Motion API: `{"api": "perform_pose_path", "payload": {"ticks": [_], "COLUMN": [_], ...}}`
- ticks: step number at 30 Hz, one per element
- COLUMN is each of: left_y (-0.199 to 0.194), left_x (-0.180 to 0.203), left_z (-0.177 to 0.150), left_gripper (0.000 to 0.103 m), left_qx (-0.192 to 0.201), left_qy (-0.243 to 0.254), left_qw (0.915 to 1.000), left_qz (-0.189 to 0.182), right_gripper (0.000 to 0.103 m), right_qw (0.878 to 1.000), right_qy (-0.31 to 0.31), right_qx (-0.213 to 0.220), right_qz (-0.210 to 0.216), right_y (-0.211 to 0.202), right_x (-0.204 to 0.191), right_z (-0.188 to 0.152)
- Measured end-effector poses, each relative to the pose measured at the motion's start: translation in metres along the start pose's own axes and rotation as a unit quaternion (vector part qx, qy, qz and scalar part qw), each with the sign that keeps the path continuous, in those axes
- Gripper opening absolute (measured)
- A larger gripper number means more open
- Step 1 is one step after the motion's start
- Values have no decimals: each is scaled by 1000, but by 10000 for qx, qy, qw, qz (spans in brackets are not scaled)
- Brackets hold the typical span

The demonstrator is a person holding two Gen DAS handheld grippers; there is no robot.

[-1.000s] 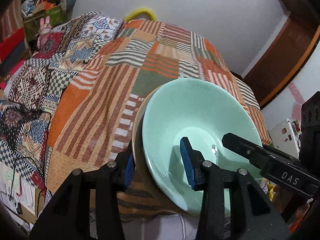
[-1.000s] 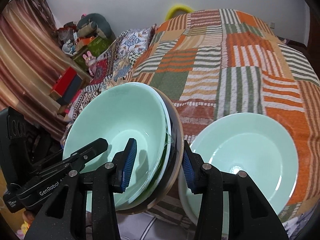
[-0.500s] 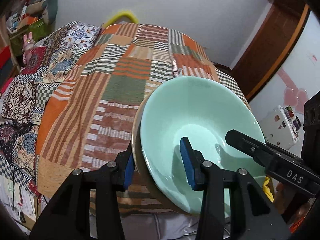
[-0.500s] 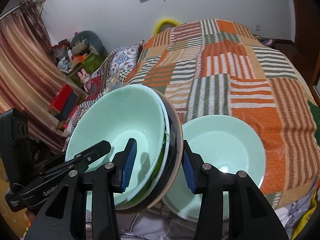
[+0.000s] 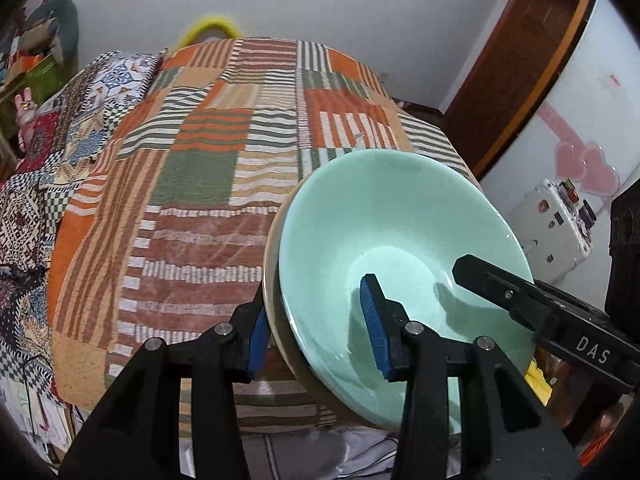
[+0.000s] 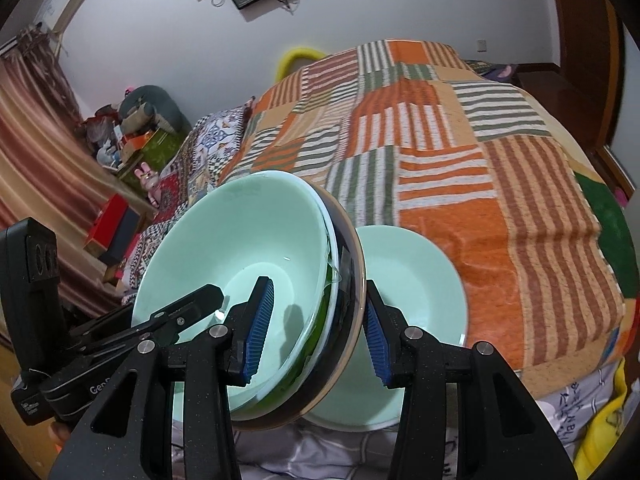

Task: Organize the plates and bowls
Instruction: 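Lift the nested bowls with both grippers and carry them over the stacked plates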

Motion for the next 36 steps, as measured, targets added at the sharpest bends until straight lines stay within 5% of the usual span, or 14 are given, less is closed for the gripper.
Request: {"api": "perform_pose_path", "payload": {"ticks": [26,36], "left_y": [70,76], "left_x": [13,10], "left_z": [-11,-14], "left_gripper": [43,43], "left_qx": [-798,-774], "left_qy": [-9,-2], "left_qw": [9962,9966], "left_qz": [-347,-286], "right_gripper": [40,43], "right_qw": [9973,9984], "right_qy": [460,322], "right_qx": [-410,-276], "right_qz": [-394,-387], "right_y": [19,23], "right_x": [48,45], "right_z": [-9,-14]}}
Point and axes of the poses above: each gripper's, at about its wrist camera, not at the fingertips, and y roughly the way its jaws point, x to its right, z to its top, the point moved 2 cm from there along y, roughly the way its jaws point, and after that the axes turned 14 degrees about y, right-handed, at the moved point
